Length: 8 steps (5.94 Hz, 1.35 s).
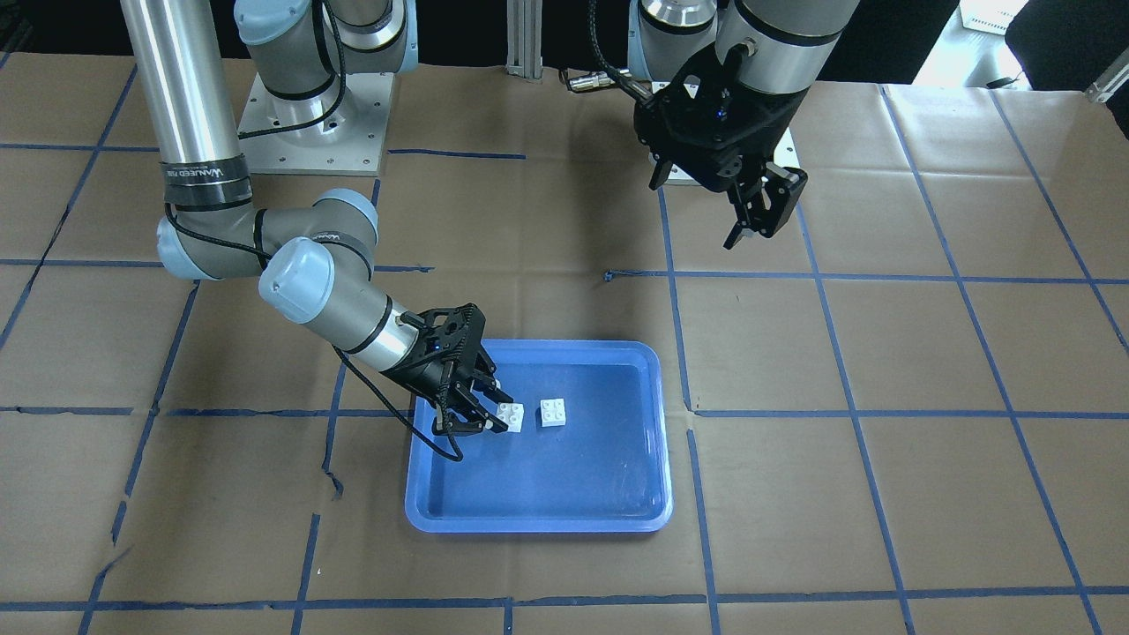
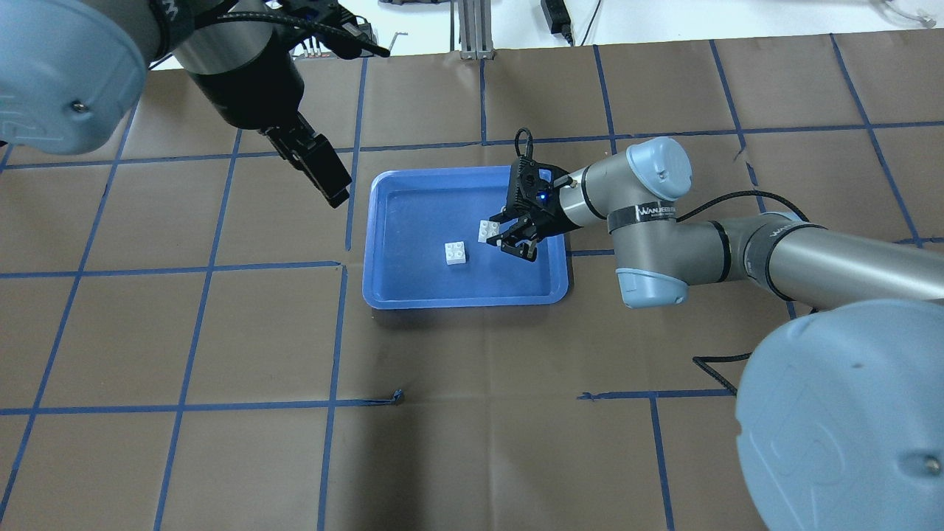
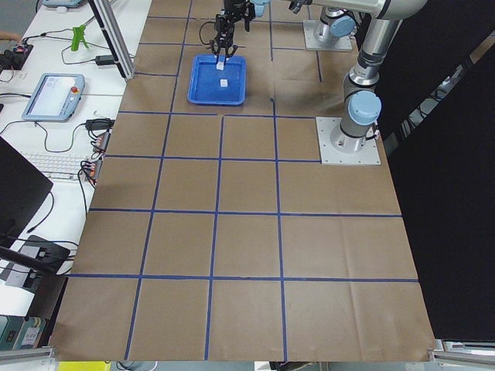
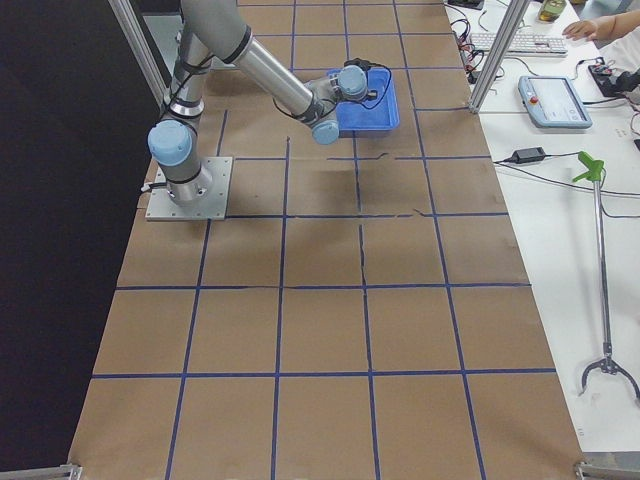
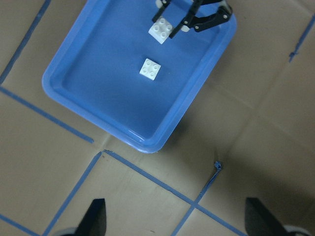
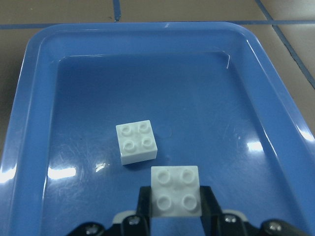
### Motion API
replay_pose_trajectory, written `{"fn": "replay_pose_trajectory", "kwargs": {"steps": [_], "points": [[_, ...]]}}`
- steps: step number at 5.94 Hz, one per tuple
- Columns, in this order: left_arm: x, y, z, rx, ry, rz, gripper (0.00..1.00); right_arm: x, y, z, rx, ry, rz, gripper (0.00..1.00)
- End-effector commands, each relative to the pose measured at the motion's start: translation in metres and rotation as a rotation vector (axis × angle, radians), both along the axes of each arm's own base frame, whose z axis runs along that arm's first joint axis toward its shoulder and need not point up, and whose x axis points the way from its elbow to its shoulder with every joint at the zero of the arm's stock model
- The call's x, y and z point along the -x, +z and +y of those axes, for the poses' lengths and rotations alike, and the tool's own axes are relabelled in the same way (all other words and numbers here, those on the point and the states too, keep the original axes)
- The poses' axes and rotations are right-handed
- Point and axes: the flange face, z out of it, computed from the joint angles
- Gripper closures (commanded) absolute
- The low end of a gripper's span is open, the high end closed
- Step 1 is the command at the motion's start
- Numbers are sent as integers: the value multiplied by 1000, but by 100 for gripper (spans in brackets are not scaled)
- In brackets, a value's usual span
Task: Assemble white blocks and place on blue tray
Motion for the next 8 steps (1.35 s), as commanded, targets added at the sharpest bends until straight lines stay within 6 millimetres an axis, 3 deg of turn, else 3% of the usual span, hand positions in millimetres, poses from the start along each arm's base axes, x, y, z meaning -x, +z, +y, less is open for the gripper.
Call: {"fn": "replay_pose_trajectory", "kwargs": {"steps": [1,3,5,6,8], "points": [[-6,9,7,12,462,-34,0,-2,-16,1,-14,3,3,75],[-12,11,4,22,616,-29,0,-9,-18,3,-18,13,5,76],[-35,0,-2,-7,658,-37,0,-13,-17,4,-14,16,21,76],[-36,13,8,16,660,-20,0,-15,-17,5,-17,19,21,76],[-35,5,7,1,658,-24,0,-21,-18,9,-21,25,35,76]]}}
